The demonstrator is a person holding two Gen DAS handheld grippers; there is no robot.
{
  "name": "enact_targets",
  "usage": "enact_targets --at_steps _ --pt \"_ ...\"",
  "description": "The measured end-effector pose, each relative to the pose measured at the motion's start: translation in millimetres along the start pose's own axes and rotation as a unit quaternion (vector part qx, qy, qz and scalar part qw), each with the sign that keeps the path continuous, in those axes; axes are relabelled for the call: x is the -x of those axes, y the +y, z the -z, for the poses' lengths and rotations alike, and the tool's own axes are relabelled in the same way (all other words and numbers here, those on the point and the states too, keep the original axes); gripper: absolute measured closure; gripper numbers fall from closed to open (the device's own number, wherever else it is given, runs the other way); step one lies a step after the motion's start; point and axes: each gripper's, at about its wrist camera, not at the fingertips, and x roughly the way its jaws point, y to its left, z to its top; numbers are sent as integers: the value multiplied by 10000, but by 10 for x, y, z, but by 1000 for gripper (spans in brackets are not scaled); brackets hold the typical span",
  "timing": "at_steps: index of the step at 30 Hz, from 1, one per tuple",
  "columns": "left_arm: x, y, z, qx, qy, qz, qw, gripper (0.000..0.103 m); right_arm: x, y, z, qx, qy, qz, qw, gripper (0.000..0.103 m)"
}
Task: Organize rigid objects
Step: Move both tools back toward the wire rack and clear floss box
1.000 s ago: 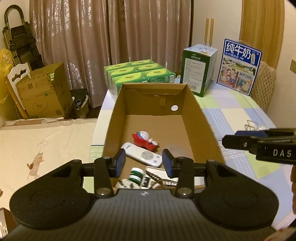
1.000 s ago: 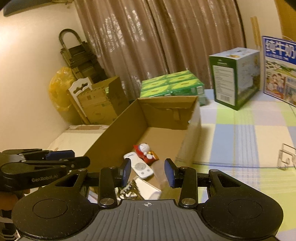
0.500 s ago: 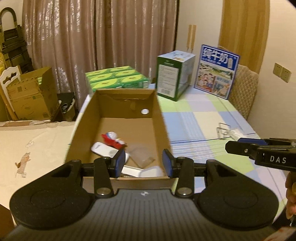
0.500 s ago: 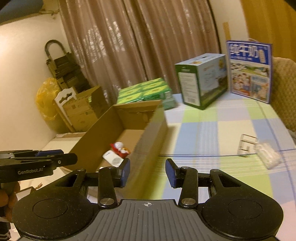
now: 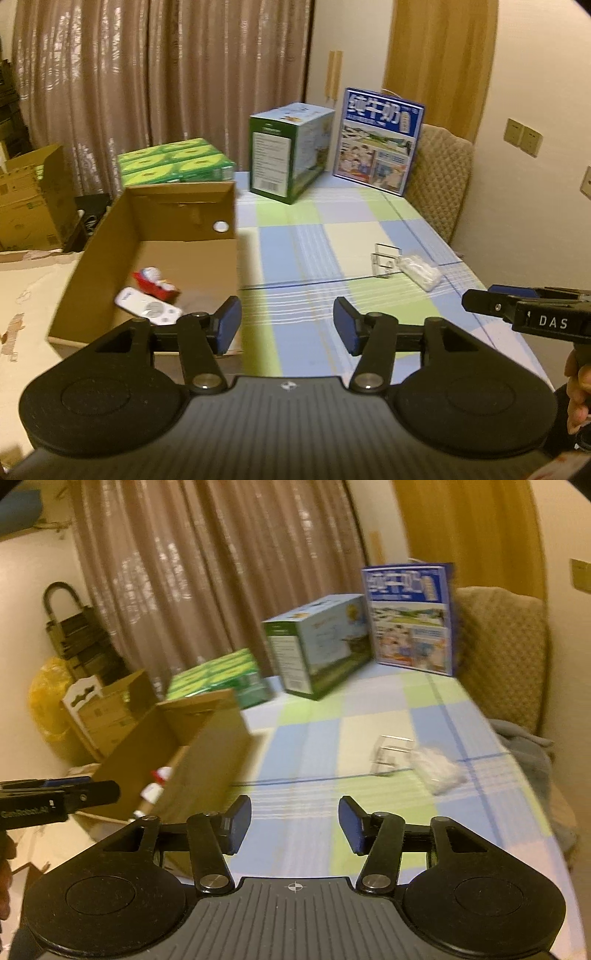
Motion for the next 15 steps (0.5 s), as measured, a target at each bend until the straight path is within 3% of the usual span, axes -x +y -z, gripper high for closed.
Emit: enact_targets --at_steps 11,15 --pt "-370 -499 -33 -229 113 292 9992 24 138 -694 19 -310 8 501 9983 44" --pt "-568 -630 -60 -294 139 271 9991 20 94 -887 3 -292 21 597 9978 42"
